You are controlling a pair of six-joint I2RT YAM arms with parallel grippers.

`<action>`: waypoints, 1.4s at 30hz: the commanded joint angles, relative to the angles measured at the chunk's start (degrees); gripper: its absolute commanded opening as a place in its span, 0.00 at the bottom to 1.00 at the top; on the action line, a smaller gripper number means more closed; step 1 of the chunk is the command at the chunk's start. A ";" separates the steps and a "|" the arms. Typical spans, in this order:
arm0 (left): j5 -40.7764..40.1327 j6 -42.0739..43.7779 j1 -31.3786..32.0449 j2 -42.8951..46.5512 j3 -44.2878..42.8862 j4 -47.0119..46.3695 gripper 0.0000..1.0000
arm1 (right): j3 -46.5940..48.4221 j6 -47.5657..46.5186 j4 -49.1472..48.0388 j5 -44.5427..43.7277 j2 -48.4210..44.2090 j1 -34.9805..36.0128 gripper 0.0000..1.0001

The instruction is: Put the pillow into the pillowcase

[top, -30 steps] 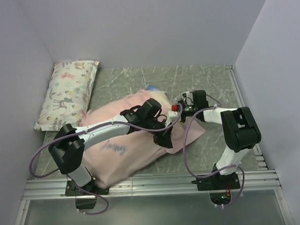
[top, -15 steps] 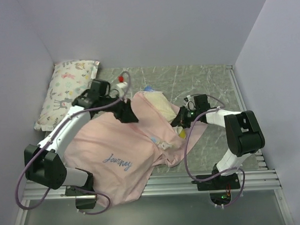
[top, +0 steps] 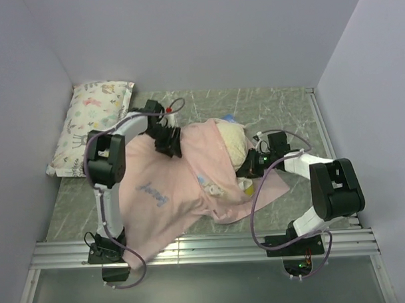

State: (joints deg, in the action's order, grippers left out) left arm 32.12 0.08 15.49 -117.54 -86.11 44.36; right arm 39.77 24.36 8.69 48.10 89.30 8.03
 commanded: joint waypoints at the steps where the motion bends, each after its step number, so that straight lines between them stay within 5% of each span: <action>1: -2.15 1.76 1.30 -8.13 -16.60 -6.84 0.57 | -1.71 -1.86 0.81 1.73 -1.84 5.58 0.00; 5: 4.25 3.70 3.05 -11.84 -26.83 -5.78 0.59 | 1.61 -3.17 0.53 4.63 -2.72 14.80 0.06; 9: 6.11 6.42 2.27 -2.65 -17.63 -7.26 0.67 | 9.09 -9.75 13.76 6.57 -4.39 16.84 0.69; 10: 6.11 7.21 1.75 -0.17 -15.08 -8.14 0.68 | 11.88 -14.90 17.64 6.40 -5.00 16.06 0.72; 14: 8.23 8.97 -2.30 12.83 -4.45 -14.02 0.75 | 17.26 -29.08 36.96 8.85 -10.00 7.56 0.72; 19: 3.40 13.19 3.91 24.02 -0.29 -15.80 0.82 | 23.66 -32.17 36.84 4.21 -11.00 -7.14 0.83; 27: -2.15 11.09 15.97 19.11 -5.38 -18.07 0.84 | 31.24 -24.45 22.87 -18.64 3.94 -13.13 0.84; 34: -3.98 10.81 27.47 16.64 -2.76 -28.69 0.86 | 40.03 -25.42 21.01 -19.10 18.52 -13.13 0.84; 42: -22.77 12.32 38.12 7.68 -3.98 -33.19 0.97 | 40.75 -17.43 20.49 -13.30 26.98 -13.04 0.74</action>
State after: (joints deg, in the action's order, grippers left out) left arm 19.42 11.79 51.48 -106.06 -88.01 15.18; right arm 79.61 3.05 31.46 33.15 114.65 -5.08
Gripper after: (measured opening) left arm 0.960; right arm 0.760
